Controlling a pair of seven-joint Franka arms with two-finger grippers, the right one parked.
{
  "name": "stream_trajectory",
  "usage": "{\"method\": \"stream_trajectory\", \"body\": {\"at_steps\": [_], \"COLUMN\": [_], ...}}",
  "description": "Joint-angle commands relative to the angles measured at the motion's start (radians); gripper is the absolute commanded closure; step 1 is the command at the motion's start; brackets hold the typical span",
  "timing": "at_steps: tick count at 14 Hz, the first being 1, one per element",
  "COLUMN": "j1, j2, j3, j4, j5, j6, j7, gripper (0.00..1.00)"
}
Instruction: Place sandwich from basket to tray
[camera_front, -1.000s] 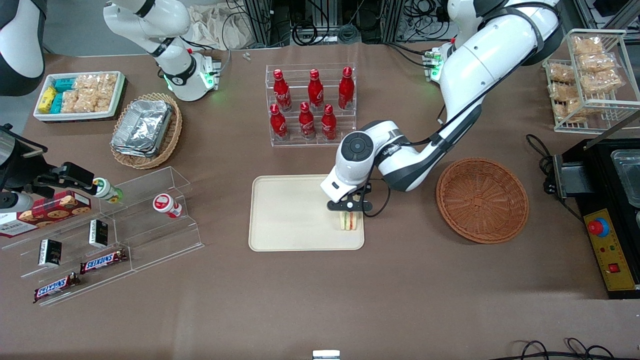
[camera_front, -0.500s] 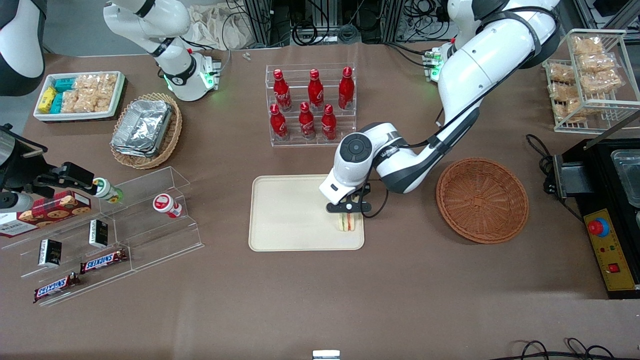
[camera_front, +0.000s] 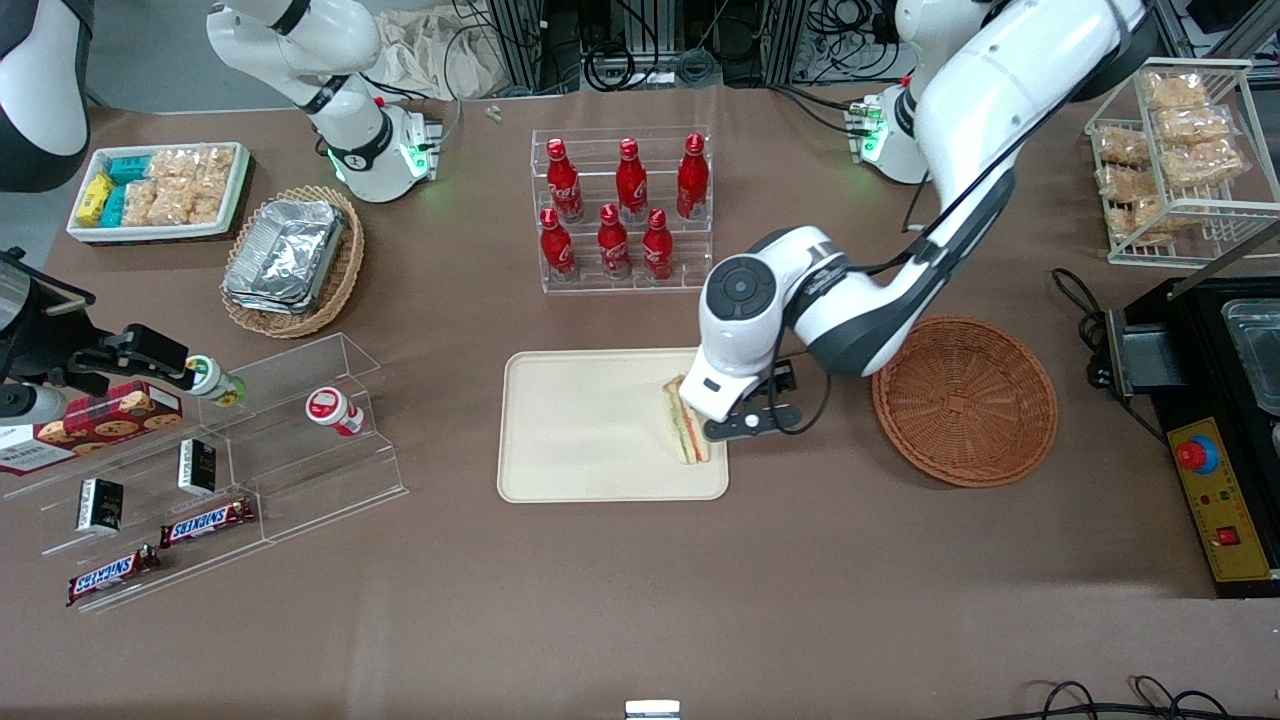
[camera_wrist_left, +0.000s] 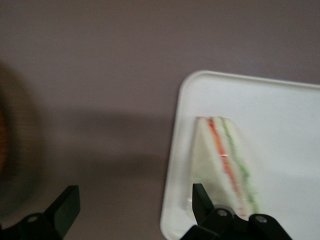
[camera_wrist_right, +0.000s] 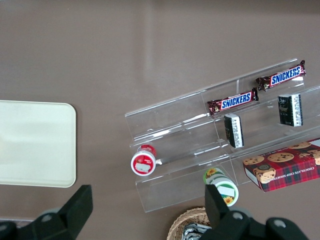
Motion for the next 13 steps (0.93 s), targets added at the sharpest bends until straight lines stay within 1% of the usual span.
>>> {"method": "stream_trajectory", "body": {"at_steps": [1, 2, 3, 5, 7, 9, 11, 12, 13], "j1": [0.056, 0.076, 0.107, 0.178, 0.239, 0.296, 0.362, 0.406, 0.450], "j2": [-0.116, -0.130, -0.145, -0.185, -0.229, -0.274, -0.338, -0.352, -0.383], "j3": [-0.006, -0.016, -0.030, -0.052, -0.052, -0.052, -0.052, -0.053, -0.053], "j4": [-0.074, -0.073, -0.071, -0.068, -0.068, -0.070, -0.073, -0.064, -0.065], "j5": [-0.003, -0.004, -0.021, -0.093, -0.162, -0.201, -0.254, -0.291, -0.320], "j6": [-0.047, -0.069, -0.090, -0.147, -0.195, -0.245, -0.262, -0.271, -0.274], "j7": [-0.023, -0.010, 0.017, 0.130, 0.238, 0.325, 0.379, 0.428, 0.517], "gripper": [0.00, 0.00, 0.00, 0.00, 0.00, 0.00, 0.00, 0.00, 0.00]}}
